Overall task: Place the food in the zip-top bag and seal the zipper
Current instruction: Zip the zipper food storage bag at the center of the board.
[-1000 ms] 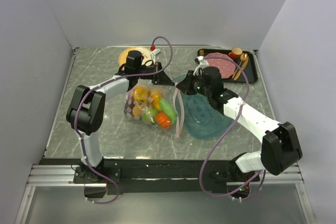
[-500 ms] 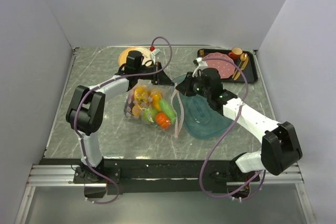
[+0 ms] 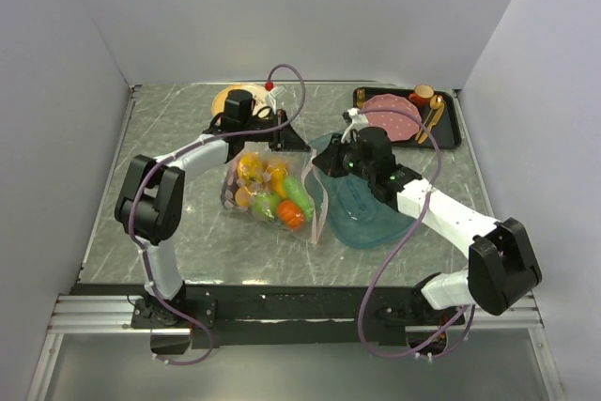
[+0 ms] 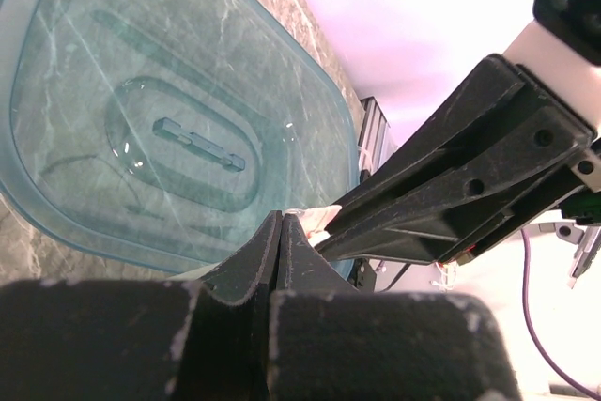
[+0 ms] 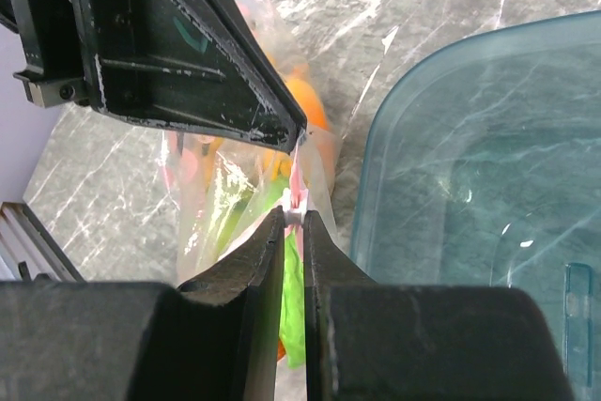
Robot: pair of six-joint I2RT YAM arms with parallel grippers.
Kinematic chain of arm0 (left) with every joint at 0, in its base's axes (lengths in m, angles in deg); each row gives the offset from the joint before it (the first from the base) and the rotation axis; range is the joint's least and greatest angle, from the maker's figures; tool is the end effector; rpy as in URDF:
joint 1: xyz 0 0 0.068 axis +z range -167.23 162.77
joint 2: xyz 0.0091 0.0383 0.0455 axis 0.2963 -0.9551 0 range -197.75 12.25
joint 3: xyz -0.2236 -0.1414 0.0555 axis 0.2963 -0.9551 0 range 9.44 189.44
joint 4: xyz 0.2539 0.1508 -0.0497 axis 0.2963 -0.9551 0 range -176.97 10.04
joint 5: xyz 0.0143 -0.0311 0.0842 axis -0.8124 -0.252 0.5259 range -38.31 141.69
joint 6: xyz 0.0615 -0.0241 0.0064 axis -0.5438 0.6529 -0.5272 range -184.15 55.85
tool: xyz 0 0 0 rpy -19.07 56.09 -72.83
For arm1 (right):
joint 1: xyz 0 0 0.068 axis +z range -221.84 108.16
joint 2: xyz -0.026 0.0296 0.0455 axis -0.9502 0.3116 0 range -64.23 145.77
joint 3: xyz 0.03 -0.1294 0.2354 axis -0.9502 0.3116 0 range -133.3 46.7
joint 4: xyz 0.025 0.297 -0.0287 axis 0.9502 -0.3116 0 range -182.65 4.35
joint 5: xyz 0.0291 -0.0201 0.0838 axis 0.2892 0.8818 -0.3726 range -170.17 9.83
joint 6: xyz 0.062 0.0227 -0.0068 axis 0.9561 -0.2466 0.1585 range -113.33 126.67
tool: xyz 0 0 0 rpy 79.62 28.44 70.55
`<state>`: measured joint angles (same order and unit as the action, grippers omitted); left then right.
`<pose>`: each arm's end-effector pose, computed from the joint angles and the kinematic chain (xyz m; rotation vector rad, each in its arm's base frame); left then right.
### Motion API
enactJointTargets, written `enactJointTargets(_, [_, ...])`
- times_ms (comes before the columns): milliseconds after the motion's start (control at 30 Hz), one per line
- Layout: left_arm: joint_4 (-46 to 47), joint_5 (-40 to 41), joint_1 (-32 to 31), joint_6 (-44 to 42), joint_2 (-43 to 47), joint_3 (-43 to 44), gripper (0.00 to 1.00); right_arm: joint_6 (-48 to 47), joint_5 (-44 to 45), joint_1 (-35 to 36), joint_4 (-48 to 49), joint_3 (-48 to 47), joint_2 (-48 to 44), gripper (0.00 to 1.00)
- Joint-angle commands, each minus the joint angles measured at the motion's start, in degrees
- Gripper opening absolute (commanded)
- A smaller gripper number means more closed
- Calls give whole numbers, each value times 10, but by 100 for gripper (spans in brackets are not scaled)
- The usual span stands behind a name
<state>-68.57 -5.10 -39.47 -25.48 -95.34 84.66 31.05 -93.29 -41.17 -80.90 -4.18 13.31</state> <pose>0.4165 -0.2178 0.2238 0.4483 2.0785 -1.6237 0.3050 0.1947 0.2477 -0.2697 2.0240 0.8433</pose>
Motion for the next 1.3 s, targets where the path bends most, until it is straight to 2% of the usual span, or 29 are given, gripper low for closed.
enactJointTargets(0, [64,70,30,6,48,11,1,-2,-27,15,-62,27,-27,0])
enactJointTargets(133, [80,61,32,15,50,4,1,-7,-20,18,-61,33,-32,0])
enactJointTargets(267, [86,106,40,13,68,-18,1,-7,-24,19,-67,27,-33,0])
enactJointTargets(333, [96,104,47,26,70,-17,1,-5,-26,24,-62,33,-34,0])
enactJointTargets(433, [50,114,53,4,60,20,1,0,-31,26,-61,42,-40,0])
enactJointTargets(500, [53,122,54,7,60,20,1,4,-30,28,-55,52,-50,0])
enactJointTargets(600, [63,105,54,11,51,26,1,8,-23,28,-50,59,-53,0])
enactJointTargets(700, [102,28,54,25,32,19,1,-1,-16,28,-57,46,-45,0])
enactJointTargets(800, [92,-76,47,18,-1,41,26,-6,-9,28,-60,34,-40,0])
enactJointTargets(900, [-4,-96,27,-81,1,55,57,-7,-1,28,-63,24,-41,0])
enactJointTargets(933, [-70,-105,22,-147,-2,60,69,-6,0,27,-63,21,-43,0])
enactJointTargets(1067, [-183,-111,5,-247,-23,79,73,-9,-1,28,-69,5,-44,0])
enactJointTargets(1267, [-208,-90,-27,-285,-34,70,73,-21,-8,28,-86,-19,-51,0])
